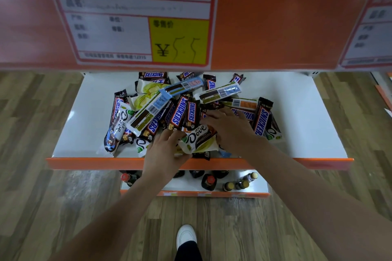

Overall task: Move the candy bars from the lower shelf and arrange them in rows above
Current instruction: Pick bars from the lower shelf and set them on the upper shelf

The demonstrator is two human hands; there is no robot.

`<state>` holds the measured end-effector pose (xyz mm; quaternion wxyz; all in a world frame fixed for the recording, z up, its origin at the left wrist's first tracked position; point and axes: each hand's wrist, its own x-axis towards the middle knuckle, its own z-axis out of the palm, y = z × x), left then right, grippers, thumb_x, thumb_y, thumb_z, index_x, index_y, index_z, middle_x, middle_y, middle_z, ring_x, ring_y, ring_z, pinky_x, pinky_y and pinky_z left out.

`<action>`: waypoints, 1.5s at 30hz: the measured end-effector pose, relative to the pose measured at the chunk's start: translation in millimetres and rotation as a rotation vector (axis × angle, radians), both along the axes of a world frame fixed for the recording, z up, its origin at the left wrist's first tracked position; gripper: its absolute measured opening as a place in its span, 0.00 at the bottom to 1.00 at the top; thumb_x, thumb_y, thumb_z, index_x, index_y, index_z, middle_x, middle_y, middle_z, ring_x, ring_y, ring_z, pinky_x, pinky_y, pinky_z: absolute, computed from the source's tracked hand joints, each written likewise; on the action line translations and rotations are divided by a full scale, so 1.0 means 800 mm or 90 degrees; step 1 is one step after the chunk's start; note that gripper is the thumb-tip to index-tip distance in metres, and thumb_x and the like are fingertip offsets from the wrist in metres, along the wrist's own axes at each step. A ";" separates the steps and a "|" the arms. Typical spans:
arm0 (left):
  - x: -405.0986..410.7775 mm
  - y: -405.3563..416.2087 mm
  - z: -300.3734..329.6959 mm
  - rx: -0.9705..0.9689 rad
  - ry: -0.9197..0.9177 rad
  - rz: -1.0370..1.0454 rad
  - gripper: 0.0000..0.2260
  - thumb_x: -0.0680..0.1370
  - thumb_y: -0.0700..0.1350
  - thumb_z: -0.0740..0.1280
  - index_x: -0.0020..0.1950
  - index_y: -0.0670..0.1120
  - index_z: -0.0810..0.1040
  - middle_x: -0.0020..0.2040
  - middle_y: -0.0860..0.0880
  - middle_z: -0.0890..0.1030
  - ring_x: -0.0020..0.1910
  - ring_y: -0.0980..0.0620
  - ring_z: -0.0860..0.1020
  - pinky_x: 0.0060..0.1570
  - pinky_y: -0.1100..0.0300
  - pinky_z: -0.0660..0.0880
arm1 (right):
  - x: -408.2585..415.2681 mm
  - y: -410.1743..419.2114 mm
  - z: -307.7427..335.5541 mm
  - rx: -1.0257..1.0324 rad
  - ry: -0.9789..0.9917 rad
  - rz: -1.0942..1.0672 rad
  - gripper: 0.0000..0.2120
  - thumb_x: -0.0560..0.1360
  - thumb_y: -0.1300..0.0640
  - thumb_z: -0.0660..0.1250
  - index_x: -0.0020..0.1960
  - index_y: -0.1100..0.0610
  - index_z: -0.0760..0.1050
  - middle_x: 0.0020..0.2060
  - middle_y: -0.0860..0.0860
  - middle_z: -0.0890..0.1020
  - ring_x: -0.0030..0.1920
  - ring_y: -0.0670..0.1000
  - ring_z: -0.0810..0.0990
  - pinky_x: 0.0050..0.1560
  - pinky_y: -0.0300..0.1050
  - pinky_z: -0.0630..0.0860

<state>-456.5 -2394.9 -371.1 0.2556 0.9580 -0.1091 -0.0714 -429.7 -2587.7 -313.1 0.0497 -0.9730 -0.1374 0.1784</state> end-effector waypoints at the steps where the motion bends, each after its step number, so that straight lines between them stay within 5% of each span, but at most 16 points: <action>1: 0.000 0.000 0.001 0.000 -0.001 -0.003 0.23 0.69 0.52 0.73 0.63 0.52 0.73 0.56 0.49 0.75 0.57 0.45 0.72 0.51 0.49 0.74 | -0.001 -0.003 0.000 -0.012 -0.022 0.012 0.31 0.74 0.65 0.64 0.71 0.44 0.61 0.73 0.45 0.60 0.74 0.52 0.54 0.71 0.59 0.53; 12: 0.005 0.001 0.012 0.022 0.000 -0.007 0.22 0.70 0.55 0.72 0.62 0.53 0.73 0.58 0.53 0.75 0.59 0.49 0.72 0.57 0.54 0.65 | -0.008 -0.015 0.001 -0.096 -0.096 -0.104 0.26 0.74 0.59 0.68 0.69 0.51 0.64 0.65 0.50 0.71 0.69 0.55 0.65 0.65 0.53 0.62; 19: 0.006 0.002 0.012 0.076 -0.048 -0.044 0.23 0.70 0.58 0.71 0.63 0.55 0.74 0.56 0.52 0.77 0.57 0.48 0.74 0.55 0.51 0.68 | -0.008 -0.019 -0.004 -0.046 -0.078 -0.072 0.22 0.78 0.52 0.64 0.70 0.52 0.64 0.65 0.49 0.72 0.68 0.53 0.67 0.65 0.52 0.63; 24: 0.007 0.003 0.007 0.138 -0.115 -0.051 0.21 0.64 0.58 0.75 0.55 0.54 0.79 0.50 0.49 0.79 0.50 0.43 0.77 0.46 0.47 0.72 | -0.006 -0.018 -0.004 -0.016 -0.060 -0.096 0.23 0.77 0.52 0.65 0.70 0.52 0.65 0.65 0.50 0.73 0.67 0.54 0.67 0.66 0.53 0.62; 39: 0.001 0.011 0.013 0.067 -0.107 -0.026 0.19 0.66 0.58 0.73 0.54 0.51 0.80 0.50 0.50 0.78 0.52 0.45 0.75 0.50 0.50 0.67 | -0.022 -0.024 0.000 0.061 -0.089 -0.230 0.25 0.74 0.40 0.65 0.64 0.55 0.70 0.60 0.51 0.76 0.62 0.54 0.73 0.62 0.53 0.68; 45: -0.022 0.014 0.025 0.071 -0.113 -0.014 0.21 0.66 0.54 0.75 0.57 0.52 0.80 0.51 0.50 0.78 0.54 0.45 0.75 0.51 0.50 0.67 | -0.042 -0.027 0.006 0.044 -0.112 -0.228 0.22 0.74 0.47 0.68 0.66 0.50 0.69 0.62 0.48 0.75 0.65 0.52 0.71 0.64 0.53 0.61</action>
